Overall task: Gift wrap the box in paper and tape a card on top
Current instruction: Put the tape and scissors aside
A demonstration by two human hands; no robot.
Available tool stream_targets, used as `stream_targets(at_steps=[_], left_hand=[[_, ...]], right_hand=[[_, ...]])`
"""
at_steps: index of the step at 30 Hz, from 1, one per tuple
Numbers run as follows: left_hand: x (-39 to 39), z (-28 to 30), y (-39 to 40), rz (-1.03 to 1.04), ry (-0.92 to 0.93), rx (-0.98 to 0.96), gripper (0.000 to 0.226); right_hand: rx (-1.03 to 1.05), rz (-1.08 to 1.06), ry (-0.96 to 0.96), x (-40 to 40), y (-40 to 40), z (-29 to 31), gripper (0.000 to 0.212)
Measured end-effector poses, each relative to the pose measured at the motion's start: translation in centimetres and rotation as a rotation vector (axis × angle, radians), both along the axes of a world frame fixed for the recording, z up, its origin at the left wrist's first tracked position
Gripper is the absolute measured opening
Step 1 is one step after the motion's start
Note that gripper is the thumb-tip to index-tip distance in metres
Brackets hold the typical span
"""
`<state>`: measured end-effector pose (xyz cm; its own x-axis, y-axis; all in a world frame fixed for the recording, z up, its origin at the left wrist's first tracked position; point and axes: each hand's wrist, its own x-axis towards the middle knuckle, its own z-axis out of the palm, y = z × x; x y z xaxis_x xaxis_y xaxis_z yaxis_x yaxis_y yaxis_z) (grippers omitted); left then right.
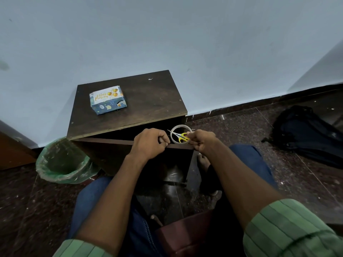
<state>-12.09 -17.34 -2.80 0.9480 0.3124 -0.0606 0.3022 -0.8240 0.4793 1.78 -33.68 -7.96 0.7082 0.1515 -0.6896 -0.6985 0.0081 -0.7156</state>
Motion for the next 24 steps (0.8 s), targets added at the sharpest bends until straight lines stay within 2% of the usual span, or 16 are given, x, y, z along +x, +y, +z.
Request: stream_targets(at_steps=[7,13,14,17,20,24], left_hand=[[-0.8,0.0,1.5,-0.025,0.066,-0.219,0.014],[-2.6,-0.3,3.0,-0.036,0.231,-0.493,0.012],[-2.7,-0.6,3.3,-0.020,0.245,-0.508,0.013],[-2.4,-1.0,3.5,0.010,0.205,-0.480,0.015],[-1.6,-1.3,3.1,0.027,0.068,-0.431,0.016],[-1.2,-2.3,3.8,0.013,-0.052,-0.332,0.022]], right_hand=[[-0.039,0.193,0.061,1.0,1.4,-2.0,0.039],[-0.021,0.236,0.192,2.9,3.5,-4.8,0.011],[-0.023,0.232,0.214,3.2,4.1,-5.8,0.013],[-0.007,0.219,0.261,3.0,5.7,-8.2,0.010],[-0.033,0.145,0.262,3.1,6.9,-11.1,0.041],[-0.008,0.063,0.257,4.1,8.5,-13.3,0.038]])
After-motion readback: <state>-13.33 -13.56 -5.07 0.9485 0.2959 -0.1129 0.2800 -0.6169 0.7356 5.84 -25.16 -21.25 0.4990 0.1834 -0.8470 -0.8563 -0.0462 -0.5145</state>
